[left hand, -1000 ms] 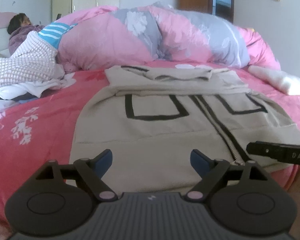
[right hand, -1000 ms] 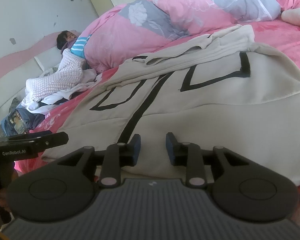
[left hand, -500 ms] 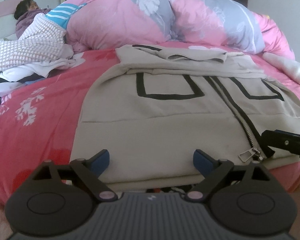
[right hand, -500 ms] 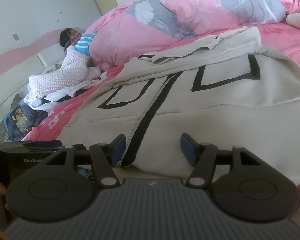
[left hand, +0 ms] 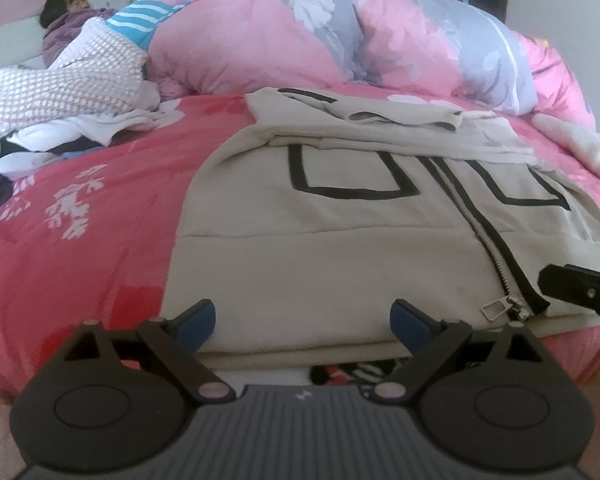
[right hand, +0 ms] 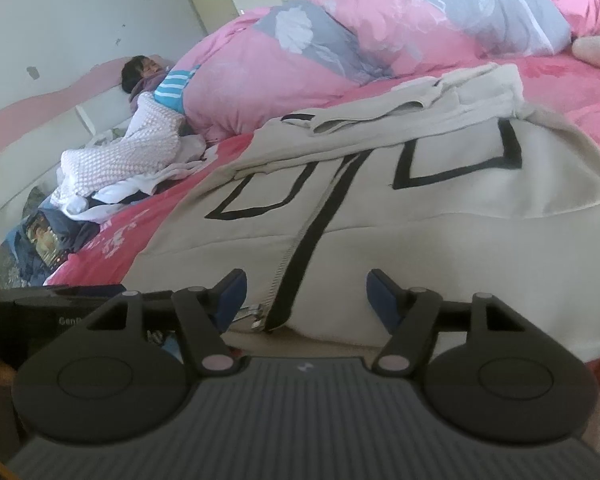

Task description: Fold clothes

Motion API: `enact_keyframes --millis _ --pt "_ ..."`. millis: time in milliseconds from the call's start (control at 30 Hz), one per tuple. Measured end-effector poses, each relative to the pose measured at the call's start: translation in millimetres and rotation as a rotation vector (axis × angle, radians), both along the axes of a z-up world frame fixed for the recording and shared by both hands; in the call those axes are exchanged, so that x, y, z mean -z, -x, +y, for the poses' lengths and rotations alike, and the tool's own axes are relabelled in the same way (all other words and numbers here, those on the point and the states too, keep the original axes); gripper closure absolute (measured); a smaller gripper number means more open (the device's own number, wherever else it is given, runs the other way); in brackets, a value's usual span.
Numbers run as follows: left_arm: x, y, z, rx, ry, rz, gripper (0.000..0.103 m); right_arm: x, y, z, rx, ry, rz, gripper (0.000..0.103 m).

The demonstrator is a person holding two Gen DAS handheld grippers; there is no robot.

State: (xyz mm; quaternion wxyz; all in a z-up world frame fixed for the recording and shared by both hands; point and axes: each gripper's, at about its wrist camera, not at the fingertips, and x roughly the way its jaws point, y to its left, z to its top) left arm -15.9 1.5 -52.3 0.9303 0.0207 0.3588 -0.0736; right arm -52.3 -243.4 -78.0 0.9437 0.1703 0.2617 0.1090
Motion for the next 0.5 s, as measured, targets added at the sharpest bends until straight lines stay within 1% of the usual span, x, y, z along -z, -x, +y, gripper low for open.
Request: enact_keyframes --millis 200,500 --pt "1.1 3.9 17.0 -0.051 -0.001 0.016 0.006 -9.2 8.4 12.4 -0.034 0.047 -0.046 0.036" --pt "3.1 1.7 32.0 -0.065 0.071 0.055 0.005 -14.5 11.5 41.7 -0.145 0.129 -0.086 0.034"
